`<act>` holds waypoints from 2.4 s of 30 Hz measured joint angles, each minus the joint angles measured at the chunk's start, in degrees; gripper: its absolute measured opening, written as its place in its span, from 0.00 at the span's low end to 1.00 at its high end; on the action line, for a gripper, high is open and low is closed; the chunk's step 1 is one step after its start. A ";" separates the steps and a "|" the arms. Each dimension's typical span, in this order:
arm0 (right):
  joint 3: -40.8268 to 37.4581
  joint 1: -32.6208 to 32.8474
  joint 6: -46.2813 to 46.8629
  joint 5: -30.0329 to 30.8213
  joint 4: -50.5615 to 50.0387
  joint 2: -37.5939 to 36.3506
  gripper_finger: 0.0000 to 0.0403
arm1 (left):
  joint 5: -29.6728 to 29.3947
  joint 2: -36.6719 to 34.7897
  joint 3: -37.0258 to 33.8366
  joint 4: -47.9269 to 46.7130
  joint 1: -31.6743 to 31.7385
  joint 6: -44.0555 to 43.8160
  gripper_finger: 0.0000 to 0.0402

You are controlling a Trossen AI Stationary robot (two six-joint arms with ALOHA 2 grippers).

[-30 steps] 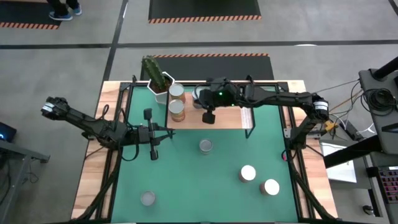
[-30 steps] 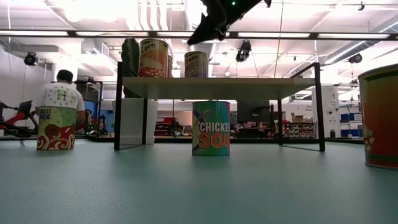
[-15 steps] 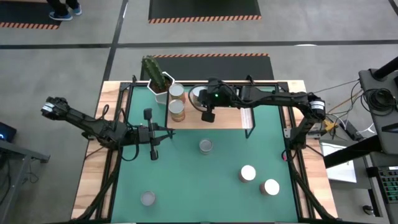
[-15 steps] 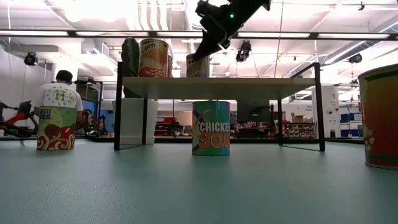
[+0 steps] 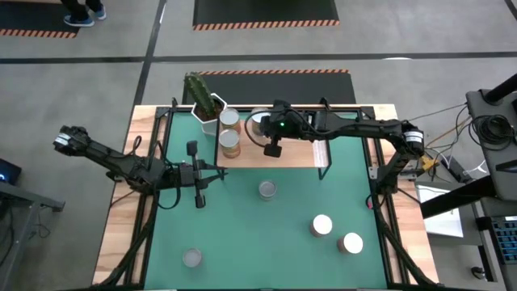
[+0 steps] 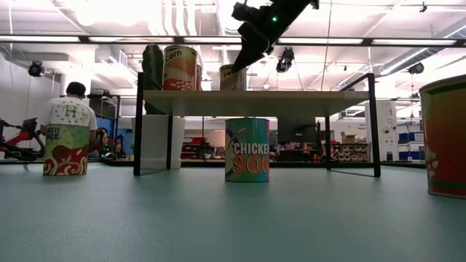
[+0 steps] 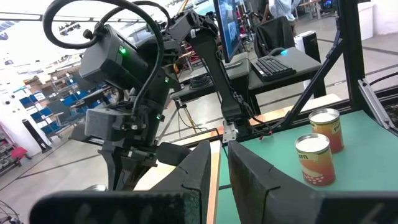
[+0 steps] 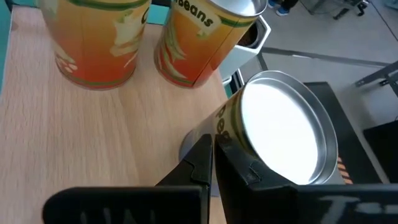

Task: Pick and place cans onto a shelf
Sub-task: Put the canned peas on the shelf, then put the canned corn on the shelf

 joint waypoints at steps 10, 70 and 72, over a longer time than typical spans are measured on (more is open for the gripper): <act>0.02 -0.19 -1.17 0.41 -0.94 0.00 0.02 | 0.00 0.01 0.00 0.02 0.00 0.01 0.09; -48.06 30.30 -4.43 1.27 51.13 -28.98 0.02 | 10.97 17.42 4.62 10.36 -3.65 -17.22 0.09; -48.74 30.29 -6.51 1.29 53.84 -28.92 0.02 | 10.95 19.21 6.21 10.35 -3.67 -16.64 0.09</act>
